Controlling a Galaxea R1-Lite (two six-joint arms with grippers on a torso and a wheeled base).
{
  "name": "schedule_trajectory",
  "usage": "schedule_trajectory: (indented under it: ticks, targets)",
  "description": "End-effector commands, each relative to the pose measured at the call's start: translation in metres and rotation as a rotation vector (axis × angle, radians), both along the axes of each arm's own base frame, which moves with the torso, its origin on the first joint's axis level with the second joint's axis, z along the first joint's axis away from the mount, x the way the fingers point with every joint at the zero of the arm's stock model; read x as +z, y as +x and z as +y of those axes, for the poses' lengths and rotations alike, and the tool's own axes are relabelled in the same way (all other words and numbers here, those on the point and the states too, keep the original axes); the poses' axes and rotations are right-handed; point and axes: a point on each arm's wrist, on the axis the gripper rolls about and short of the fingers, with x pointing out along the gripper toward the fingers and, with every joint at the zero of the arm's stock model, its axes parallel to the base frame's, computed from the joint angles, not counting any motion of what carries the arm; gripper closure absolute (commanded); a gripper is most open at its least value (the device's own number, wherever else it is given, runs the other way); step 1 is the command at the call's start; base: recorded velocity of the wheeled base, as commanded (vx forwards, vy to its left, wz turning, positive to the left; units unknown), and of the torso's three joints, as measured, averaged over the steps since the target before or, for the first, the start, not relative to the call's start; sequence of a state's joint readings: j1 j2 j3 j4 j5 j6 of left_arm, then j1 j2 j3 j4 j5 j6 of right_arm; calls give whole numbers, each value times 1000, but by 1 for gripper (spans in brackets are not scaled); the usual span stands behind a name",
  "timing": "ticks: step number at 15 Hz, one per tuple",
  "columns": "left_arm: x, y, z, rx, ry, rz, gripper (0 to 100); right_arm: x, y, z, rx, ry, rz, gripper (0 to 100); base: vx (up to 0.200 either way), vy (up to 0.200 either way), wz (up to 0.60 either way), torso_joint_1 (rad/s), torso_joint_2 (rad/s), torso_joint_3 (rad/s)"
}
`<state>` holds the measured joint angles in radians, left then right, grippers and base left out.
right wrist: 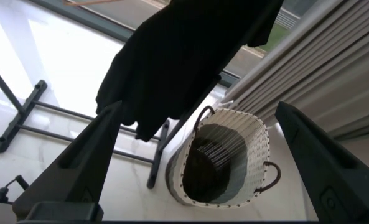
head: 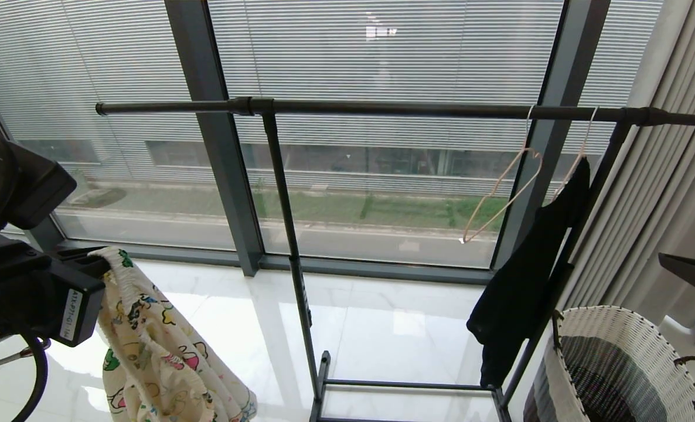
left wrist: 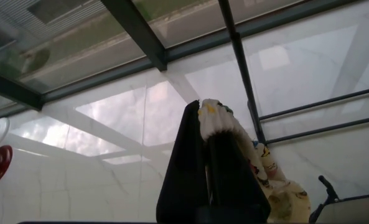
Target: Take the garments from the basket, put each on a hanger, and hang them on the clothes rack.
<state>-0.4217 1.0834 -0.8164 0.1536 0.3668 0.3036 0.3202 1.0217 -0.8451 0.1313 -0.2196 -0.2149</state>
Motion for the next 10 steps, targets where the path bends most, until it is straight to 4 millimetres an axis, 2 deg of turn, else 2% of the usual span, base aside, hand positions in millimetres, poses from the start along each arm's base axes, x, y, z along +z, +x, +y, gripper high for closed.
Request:
schedule_trajectory:
  ticks: [1,3,5,10]
  targets:
    - [-1,1,0,0,2,4,100,-1,3,1,-1,3,-5,0,0,0,0,251,-530,-290]
    - [-1,0,0,0,2,4,100,-5,5,2,1,10,-29,0,0,0,0,227,-491,-268]
    - [0,0,0,-5,1,1,100,-7,7,2,3,19,-49,0,0,0,0,73,-178,-103]
    - [0,-1,-1,-14,0,-1,100,-16,7,3,10,13,-26,0,200,0,0,16,-33,-16]
